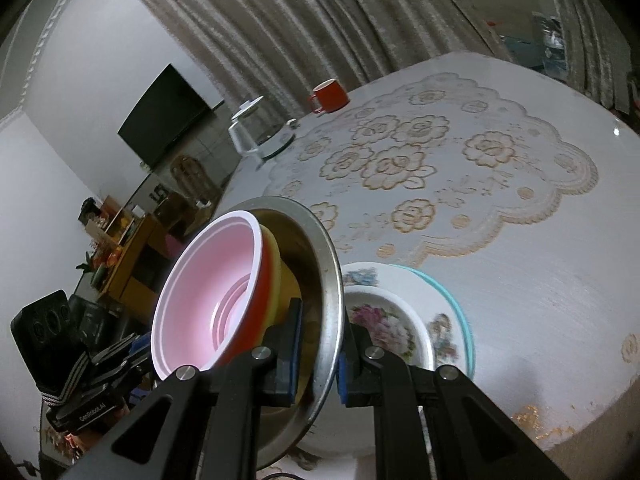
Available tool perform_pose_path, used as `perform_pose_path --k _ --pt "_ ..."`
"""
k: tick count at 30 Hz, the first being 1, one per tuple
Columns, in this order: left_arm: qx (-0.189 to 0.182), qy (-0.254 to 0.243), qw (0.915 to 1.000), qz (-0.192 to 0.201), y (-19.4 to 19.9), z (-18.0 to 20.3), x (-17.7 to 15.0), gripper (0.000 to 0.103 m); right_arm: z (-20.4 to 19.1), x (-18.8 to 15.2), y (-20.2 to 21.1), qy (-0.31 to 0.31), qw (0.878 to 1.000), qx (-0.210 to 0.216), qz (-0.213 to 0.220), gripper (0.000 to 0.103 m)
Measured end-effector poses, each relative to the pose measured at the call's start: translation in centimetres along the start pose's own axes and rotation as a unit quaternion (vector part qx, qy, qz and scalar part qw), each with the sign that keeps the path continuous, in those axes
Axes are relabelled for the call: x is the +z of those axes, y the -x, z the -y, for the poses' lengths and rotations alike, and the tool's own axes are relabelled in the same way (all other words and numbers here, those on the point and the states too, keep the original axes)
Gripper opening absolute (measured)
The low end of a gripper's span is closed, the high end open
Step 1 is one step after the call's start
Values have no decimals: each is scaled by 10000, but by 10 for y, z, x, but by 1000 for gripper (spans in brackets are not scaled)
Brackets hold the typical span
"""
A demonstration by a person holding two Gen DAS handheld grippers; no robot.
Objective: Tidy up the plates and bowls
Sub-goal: 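Lift the steel basin with both grippers and carry it over the plate stack, then lower the steel basin onto the floral plate stack with both grippers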
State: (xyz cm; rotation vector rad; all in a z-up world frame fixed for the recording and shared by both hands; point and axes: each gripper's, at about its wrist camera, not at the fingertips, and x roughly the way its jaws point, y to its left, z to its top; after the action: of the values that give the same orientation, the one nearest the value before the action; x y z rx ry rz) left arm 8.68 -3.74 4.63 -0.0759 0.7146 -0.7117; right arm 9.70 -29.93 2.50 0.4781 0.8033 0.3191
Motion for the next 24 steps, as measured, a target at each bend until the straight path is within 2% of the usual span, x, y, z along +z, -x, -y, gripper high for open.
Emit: perform_pose_path --k 9,24 --pt "24 14 9999 -120 -18 9 -3 27 24 -9 4 -257 9996 -65 4 14" --pt "-3 65 9996 -272 -33 16 -13 27 40 -22 8 -422 9987 -275 -60 14"
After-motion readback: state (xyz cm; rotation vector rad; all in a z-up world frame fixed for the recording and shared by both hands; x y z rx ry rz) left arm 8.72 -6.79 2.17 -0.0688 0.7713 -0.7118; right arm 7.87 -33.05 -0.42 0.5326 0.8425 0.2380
